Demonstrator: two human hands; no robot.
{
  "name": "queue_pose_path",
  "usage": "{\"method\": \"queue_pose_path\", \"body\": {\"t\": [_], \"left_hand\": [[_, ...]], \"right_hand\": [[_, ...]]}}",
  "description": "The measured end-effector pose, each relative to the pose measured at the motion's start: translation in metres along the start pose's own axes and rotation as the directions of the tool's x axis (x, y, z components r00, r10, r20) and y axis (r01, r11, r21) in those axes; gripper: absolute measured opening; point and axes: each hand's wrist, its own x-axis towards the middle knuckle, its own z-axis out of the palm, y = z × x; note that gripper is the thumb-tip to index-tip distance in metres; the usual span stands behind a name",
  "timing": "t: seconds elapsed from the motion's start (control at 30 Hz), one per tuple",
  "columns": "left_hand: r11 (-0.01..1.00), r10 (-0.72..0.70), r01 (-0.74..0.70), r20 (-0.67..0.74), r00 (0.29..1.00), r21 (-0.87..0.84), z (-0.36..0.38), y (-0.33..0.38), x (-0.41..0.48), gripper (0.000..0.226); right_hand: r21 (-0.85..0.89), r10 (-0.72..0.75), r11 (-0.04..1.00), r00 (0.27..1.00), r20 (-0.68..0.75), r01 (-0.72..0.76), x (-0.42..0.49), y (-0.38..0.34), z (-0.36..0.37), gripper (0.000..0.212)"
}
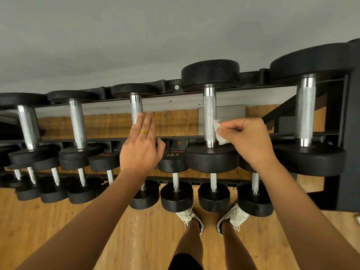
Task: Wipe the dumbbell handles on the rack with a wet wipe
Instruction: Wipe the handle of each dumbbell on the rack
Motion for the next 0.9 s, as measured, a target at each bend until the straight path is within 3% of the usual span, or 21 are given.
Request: {"method": "queue_pose_path", "body": {"t": [0.13, 0.3, 0.47, 0.67, 0.9], "left_hand": [[1.000, 0.010, -0.010, -0.006, 1.000, 0.009, -0.001, 0.000, 0.000, 0.057], [1.000, 0.016, -0.016, -0.025, 1.000, -0.003, 0.000, 0.000, 0.000, 0.057], [1.000, 0.029, -0.029, -0.057, 0.998, 0.000, 0.002, -0.001, 0.000, 0.054], [0.999, 0.035, -0.034, -0.062, 0.997, 0.018, 0.002, 0.000, -0.001, 0.057], [0.999, 0.035, -0.034, -0.036, 0.999, 0.032, 0.001, 0.000, 0.000, 0.055]], "right_hand": [[0.075, -0.081, 0.991, 0.951, -0.299, 0.108, 0.019, -0.014, 0.014, 0.023], [0.066, -0.149, 0.979, 0.897, -0.416, 0.193, 0.043, -0.028, 0.034, 0.021], [-0.106, -0.267, 0.964, 0.886, -0.380, 0.245, 0.023, -0.007, 0.038, 0.020], [-0.098, -0.286, 0.958, 0.870, -0.401, 0.270, 0.046, -0.023, 0.034, 0.018], [-0.202, -0.319, 0.942, 0.904, -0.284, 0.268, 0.015, -0.007, 0.027, 0.018]]}}
